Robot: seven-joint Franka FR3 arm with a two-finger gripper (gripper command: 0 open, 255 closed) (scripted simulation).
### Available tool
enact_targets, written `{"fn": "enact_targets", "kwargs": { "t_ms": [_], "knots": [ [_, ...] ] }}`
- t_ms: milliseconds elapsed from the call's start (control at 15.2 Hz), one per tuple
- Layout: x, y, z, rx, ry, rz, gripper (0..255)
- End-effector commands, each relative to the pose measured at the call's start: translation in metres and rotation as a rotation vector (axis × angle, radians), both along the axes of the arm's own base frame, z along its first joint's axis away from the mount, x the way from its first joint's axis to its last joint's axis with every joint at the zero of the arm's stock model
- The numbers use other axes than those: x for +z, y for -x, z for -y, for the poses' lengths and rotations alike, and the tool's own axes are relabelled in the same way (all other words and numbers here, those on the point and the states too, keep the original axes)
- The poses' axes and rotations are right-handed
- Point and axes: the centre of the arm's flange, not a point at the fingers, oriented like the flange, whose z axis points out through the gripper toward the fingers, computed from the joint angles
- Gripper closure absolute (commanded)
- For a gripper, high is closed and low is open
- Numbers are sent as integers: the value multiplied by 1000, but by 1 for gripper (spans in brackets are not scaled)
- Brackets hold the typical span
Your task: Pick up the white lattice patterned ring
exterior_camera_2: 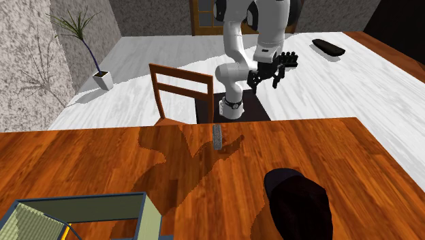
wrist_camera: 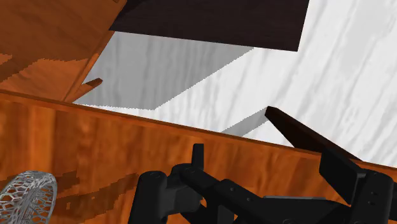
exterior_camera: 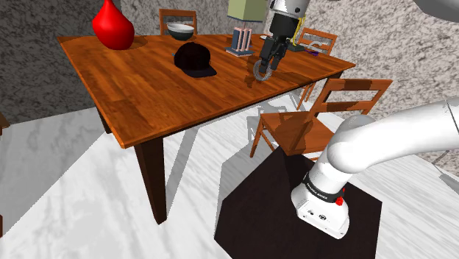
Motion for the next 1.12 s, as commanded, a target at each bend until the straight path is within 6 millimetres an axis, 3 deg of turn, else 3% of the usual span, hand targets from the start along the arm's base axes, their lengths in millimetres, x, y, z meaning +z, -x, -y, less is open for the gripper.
{"fn": "enact_targets", "kwargs": {
  "t_ms": [0, 1056],
  "knots": [
    [0, 0, 0, 0, 0, 0, 0],
    [-27, -147, 164, -118, 73, -204, 0]
  ]
}}
